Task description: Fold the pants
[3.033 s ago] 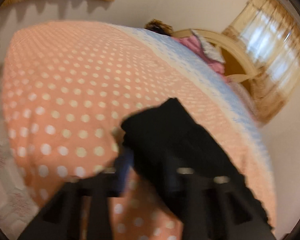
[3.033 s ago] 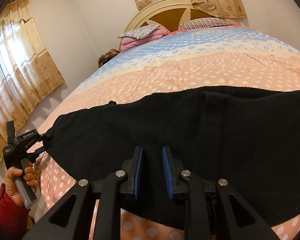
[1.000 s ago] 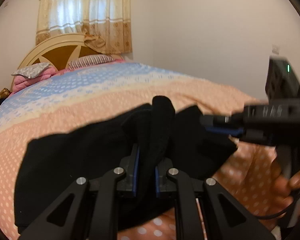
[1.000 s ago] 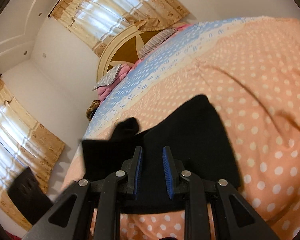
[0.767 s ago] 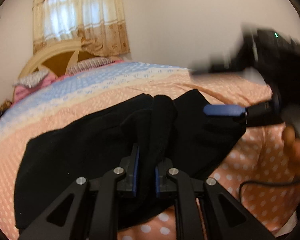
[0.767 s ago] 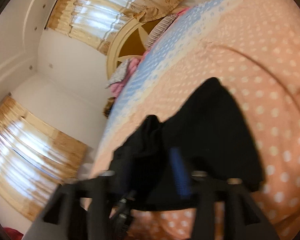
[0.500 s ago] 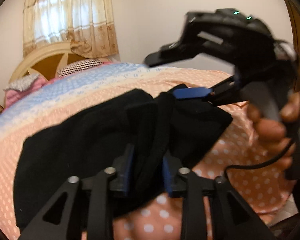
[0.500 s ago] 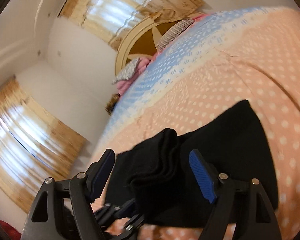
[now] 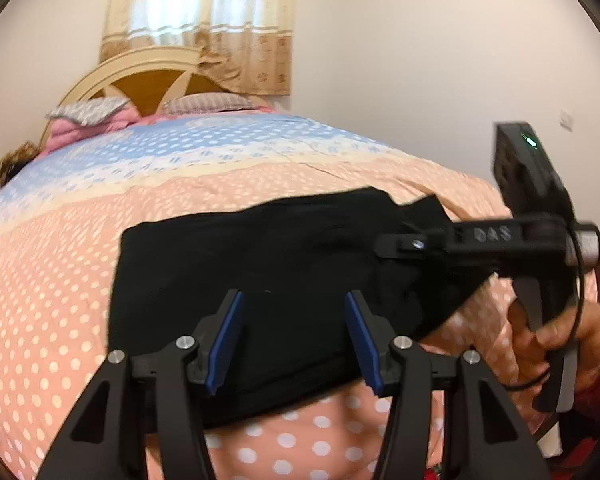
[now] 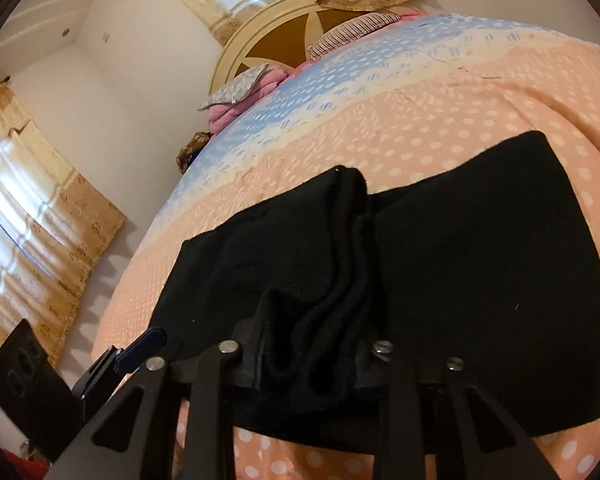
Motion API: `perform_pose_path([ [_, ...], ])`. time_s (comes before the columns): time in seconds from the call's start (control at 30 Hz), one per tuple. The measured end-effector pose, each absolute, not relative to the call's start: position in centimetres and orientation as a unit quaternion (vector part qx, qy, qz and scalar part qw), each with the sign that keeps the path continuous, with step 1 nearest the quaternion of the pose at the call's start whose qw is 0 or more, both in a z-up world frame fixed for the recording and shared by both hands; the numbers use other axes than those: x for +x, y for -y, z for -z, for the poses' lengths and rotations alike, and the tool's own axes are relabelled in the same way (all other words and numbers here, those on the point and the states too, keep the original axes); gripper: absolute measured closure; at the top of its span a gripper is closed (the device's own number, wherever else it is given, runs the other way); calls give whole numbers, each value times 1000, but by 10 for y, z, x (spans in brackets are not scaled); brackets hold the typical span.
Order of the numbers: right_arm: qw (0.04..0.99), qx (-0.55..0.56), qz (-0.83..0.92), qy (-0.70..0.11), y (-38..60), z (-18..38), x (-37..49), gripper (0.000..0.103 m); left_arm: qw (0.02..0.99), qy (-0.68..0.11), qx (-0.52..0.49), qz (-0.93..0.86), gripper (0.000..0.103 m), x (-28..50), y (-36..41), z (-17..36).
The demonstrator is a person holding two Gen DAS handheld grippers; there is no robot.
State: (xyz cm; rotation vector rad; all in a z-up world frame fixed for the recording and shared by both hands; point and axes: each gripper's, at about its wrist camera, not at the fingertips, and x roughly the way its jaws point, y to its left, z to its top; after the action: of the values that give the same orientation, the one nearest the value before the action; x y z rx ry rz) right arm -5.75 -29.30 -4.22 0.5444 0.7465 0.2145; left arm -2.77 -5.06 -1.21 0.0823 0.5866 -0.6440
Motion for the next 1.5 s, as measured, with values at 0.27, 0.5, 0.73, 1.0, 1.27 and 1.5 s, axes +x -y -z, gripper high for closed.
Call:
perform_pose_path([
  [0.27, 918, 210, -122, -313, 308, -14, -88, 80, 924, -256, 33, 284, 34, -22, 44, -6],
  [0.5, 903, 230, -62, -357, 368, 23, -104, 80, 915, -283, 50, 284, 34, -12, 63, 14],
  [0.73, 916, 163, -8, -368, 364, 32, -106, 73, 902, -325, 82, 272, 34, -10, 71, 40],
  [1.0, 936, 123, 117, -309, 365, -8, -141, 64, 906, -309, 68, 281, 34, -16, 60, 17],
  [1.27, 942, 68, -2, -329, 306, -9, -133, 65, 906, -322, 73, 265, 26, -2, 76, 28],
  [1.5, 913, 122, 35, -387, 334, 21, -124, 65, 901, -326, 94, 272, 26, -7, 74, 30],
])
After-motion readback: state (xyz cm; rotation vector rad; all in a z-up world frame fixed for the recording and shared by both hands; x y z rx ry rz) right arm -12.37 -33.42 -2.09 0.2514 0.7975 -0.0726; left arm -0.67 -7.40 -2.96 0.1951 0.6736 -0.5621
